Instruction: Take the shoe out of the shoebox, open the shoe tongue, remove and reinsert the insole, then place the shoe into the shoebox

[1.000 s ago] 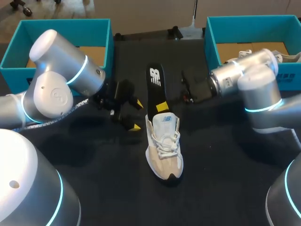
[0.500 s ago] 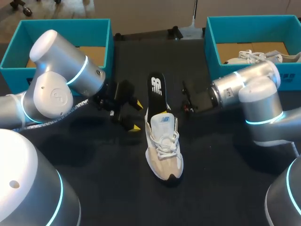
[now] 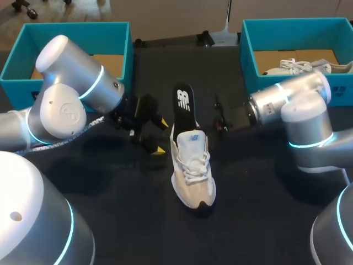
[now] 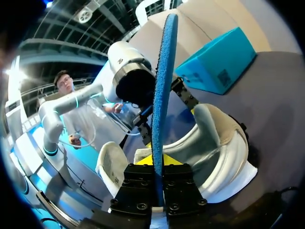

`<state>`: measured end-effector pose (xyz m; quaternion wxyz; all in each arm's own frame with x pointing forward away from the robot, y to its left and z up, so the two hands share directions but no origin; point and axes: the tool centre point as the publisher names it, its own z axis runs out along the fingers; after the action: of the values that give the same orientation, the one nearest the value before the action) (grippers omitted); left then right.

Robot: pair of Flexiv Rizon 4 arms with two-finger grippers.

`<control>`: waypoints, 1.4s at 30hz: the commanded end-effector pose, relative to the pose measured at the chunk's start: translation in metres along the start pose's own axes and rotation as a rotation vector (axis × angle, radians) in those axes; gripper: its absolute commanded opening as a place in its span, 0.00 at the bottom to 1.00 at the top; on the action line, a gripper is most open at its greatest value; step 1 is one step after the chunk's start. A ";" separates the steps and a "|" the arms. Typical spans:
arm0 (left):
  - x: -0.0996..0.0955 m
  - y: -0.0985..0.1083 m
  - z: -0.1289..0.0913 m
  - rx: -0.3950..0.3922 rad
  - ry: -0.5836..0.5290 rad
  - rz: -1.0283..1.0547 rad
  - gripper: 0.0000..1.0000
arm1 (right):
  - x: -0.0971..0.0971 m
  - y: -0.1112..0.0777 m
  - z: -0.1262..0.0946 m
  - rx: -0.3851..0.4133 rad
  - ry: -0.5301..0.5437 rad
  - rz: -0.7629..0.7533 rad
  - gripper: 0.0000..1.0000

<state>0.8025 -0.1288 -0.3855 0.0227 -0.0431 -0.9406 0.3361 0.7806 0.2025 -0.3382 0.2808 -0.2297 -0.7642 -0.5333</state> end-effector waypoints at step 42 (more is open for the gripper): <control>0.002 0.007 -0.008 -0.004 -0.039 -0.026 1.00 | -0.013 0.021 -0.001 0.184 0.052 0.019 0.00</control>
<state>0.8022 -0.1199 -0.3856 0.0099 -0.0251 -0.9414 0.3362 0.8040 0.2060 -0.3282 0.3224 -0.1960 -0.7990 -0.4682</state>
